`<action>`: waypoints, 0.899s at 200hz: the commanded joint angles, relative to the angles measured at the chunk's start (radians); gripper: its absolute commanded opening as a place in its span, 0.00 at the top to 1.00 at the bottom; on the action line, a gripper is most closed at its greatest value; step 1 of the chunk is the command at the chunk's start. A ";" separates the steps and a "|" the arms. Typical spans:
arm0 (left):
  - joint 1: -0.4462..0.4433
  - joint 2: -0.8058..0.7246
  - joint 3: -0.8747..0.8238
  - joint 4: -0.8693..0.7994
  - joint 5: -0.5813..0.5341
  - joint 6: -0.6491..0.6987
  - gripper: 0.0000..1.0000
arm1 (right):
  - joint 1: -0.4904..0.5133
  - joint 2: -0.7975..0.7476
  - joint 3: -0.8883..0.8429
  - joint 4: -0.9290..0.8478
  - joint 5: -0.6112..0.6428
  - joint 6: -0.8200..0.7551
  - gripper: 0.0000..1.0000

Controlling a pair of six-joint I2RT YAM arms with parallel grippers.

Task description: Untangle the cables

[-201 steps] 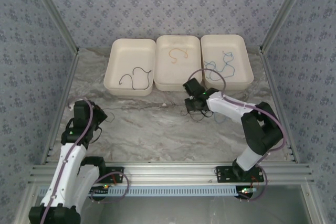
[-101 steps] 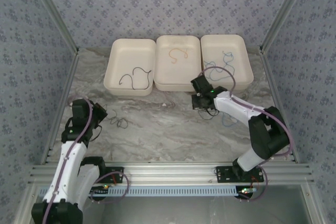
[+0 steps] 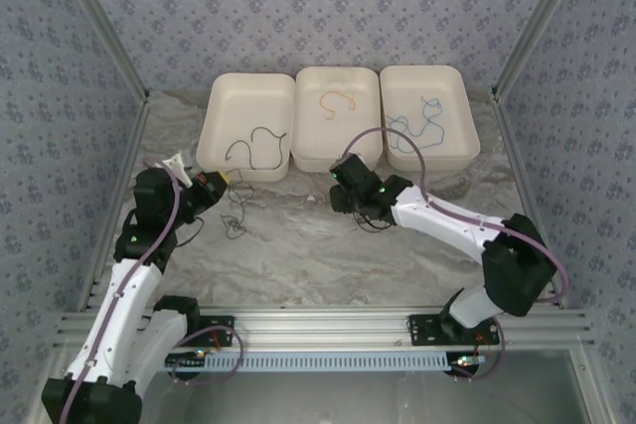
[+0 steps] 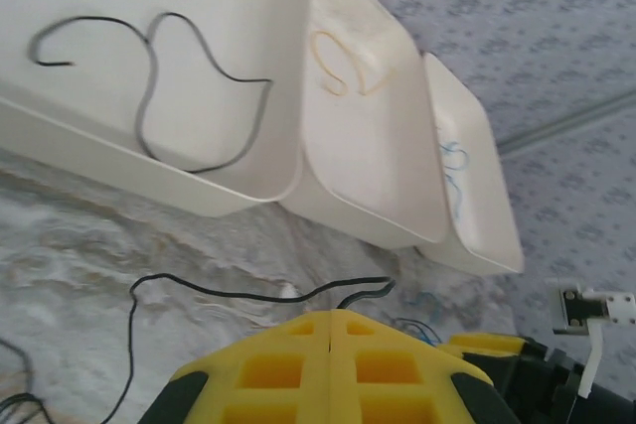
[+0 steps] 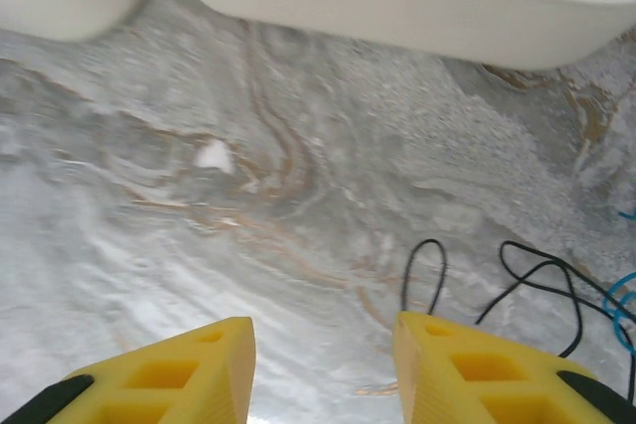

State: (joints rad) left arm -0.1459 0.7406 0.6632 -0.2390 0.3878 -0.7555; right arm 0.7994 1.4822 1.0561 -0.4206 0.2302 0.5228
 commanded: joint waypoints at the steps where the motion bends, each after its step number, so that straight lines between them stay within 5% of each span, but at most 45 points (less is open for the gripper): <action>1: -0.071 0.000 0.056 0.078 0.074 -0.031 1.00 | 0.020 -0.057 -0.015 0.031 0.046 0.086 0.57; 114: -0.377 0.122 0.366 0.147 -0.031 -0.054 1.00 | -0.085 -0.339 -0.191 0.038 0.037 0.204 0.59; 180: -0.377 0.025 0.121 0.001 -0.272 -0.022 1.00 | -0.033 -0.306 -0.226 0.050 0.011 0.264 0.61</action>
State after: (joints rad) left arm -0.5198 0.8085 0.8787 -0.1501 0.2485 -0.8093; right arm 0.7364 1.1454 0.8509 -0.3721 0.2466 0.7383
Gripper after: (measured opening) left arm 0.061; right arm 0.394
